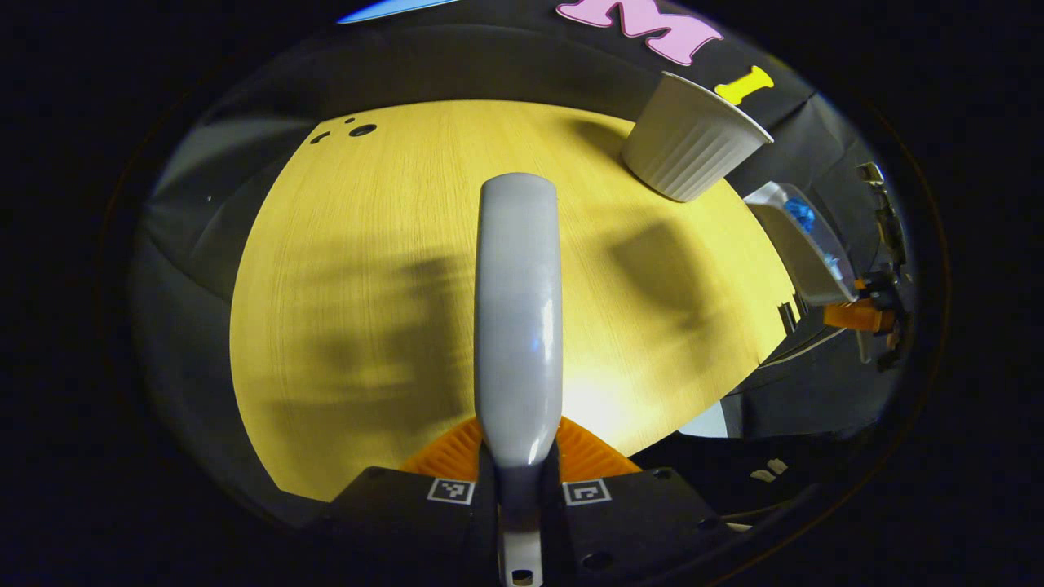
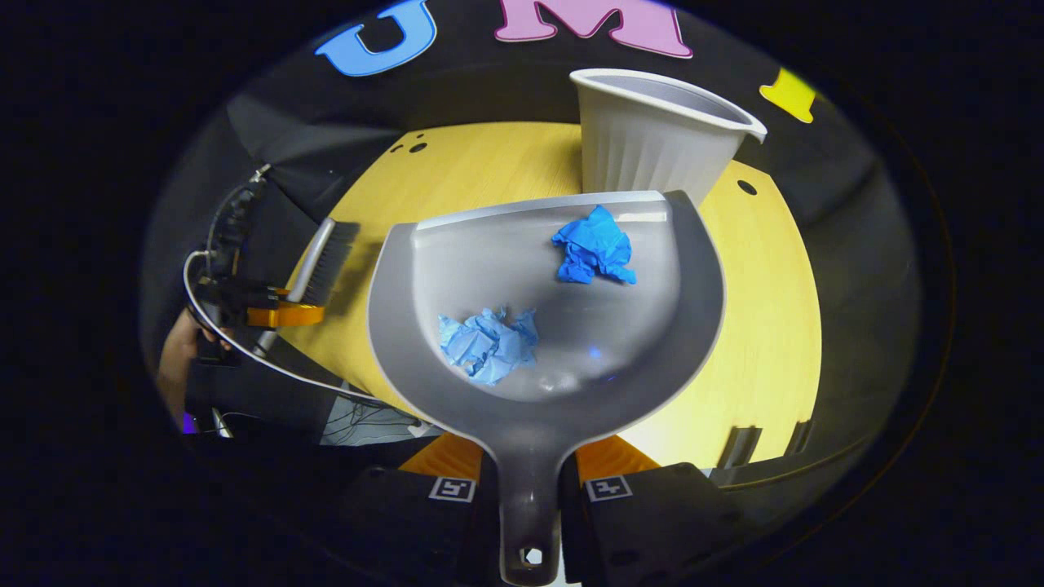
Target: Pick up the small broom and dustpan from the desktop, sweep the trash into the dustpan with the broom, and then empty the trash into the garbage bin.
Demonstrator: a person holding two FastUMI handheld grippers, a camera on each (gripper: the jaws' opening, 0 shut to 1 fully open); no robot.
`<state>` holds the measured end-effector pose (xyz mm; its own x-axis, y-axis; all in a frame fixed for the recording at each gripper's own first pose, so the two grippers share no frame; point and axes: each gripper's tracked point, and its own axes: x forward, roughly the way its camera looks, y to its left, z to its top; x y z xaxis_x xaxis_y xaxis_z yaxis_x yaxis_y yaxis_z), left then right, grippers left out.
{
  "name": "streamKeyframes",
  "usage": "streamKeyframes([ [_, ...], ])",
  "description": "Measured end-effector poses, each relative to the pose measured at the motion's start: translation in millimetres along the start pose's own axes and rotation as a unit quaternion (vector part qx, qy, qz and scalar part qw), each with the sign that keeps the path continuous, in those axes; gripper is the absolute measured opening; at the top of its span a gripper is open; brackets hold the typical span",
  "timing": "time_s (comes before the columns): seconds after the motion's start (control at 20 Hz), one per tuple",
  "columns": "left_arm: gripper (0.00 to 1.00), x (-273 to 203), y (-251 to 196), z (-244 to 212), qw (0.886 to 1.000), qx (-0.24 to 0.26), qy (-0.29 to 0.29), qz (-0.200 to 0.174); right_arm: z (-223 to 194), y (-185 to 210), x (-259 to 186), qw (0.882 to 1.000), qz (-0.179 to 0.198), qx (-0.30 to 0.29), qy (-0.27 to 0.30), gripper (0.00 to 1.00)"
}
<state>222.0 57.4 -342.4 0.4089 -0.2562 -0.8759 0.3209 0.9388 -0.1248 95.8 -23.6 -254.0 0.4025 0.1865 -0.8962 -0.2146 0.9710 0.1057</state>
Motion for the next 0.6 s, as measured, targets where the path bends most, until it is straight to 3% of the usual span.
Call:
streamKeyframes([
  [0.3,0.25,-7,-37,-10,0.997,-0.075,-0.014,0.026,37,-44,-86,0.998,0.04,-0.057,0.004,0.34],
  [0.35,0.25,-7,-45,-10,0.995,-0.094,-0.018,0.032,45,-53,-94,0.996,0.051,-0.071,0.008,0.38],
  [0.4,0.25,-7,-53,-10,0.993,-0.114,-0.024,0.034,55,-63,-101,0.995,0.059,-0.085,0.008,0.34],
  [0.55,0.22,-5,-74,-22,0.986,-0.155,-0.026,0.05,96,-101,-117,0.989,0.058,-0.136,-0.005,0.34],
  [0.6,0.25,-4,-79,-26,0.984,-0.165,-0.026,0.058,111,-109,-122,0.988,0.054,-0.147,-0.009,0.34],
])
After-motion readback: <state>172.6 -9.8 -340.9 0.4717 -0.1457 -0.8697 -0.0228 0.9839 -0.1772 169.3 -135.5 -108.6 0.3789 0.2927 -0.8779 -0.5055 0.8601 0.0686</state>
